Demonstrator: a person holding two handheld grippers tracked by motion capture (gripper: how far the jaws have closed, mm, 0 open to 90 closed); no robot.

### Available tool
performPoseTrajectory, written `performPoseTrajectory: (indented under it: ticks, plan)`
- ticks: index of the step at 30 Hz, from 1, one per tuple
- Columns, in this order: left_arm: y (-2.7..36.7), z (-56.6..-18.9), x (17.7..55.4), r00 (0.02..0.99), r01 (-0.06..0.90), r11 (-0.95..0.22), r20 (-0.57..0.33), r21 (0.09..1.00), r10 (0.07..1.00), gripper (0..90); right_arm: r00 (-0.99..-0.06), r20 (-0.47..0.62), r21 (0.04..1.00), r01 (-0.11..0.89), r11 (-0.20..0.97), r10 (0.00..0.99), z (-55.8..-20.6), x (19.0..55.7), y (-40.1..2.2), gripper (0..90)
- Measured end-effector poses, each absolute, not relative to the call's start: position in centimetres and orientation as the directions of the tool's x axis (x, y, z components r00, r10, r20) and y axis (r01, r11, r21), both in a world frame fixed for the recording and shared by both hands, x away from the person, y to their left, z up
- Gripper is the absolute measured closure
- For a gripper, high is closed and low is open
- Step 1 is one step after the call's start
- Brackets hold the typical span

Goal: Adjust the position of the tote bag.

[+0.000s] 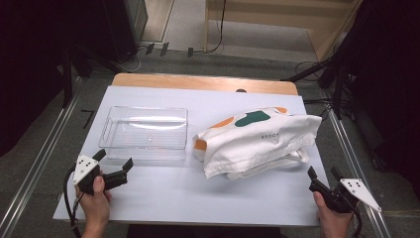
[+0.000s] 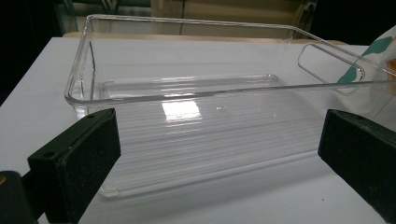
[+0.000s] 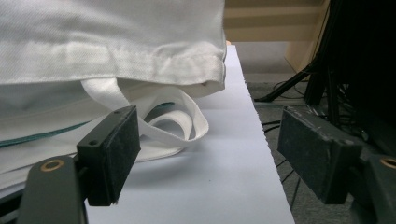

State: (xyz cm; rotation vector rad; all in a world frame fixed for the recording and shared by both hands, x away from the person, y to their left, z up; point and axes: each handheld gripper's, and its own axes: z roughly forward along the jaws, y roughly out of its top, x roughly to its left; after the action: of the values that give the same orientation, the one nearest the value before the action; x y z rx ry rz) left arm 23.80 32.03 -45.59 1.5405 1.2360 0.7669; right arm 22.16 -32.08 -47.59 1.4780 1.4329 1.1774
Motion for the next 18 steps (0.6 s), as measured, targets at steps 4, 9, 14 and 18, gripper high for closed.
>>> performPoseTrajectory:
  ticks: [4, 9, 14, 18]
  plan:
    - [32.0, -45.5, 23.7, 0.282, 0.336, -0.002, -0.099, 0.942, 0.954, 0.0, -0.057, 0.135, 0.947, 0.3, -0.111, 0.989, -47.6, 22.2, -32.2, 23.7]
    - [31.7, -45.2, 23.4, 0.283, 0.329, -0.011, -0.088, 0.944, 0.955, 0.0, -0.075, 0.123, 0.949, 0.302, -0.095, 0.99, -47.3, 22.2, -32.1, 28.0]
    - [30.7, -44.0, 22.4, 0.291, 0.313, -0.032, -0.064, 0.949, 0.955, 0.0, -0.068, 0.152, 0.941, 0.315, -0.123, 0.986, -46.7, 22.5, -32.2, 32.0]
    - [29.9, -42.9, 21.9, 0.324, 0.295, -0.023, -0.077, 0.955, 0.943, 0.0, -0.078, 0.154, 0.94, 0.32, -0.122, 0.985, -46.2, 22.5, -32.1, 33.9]
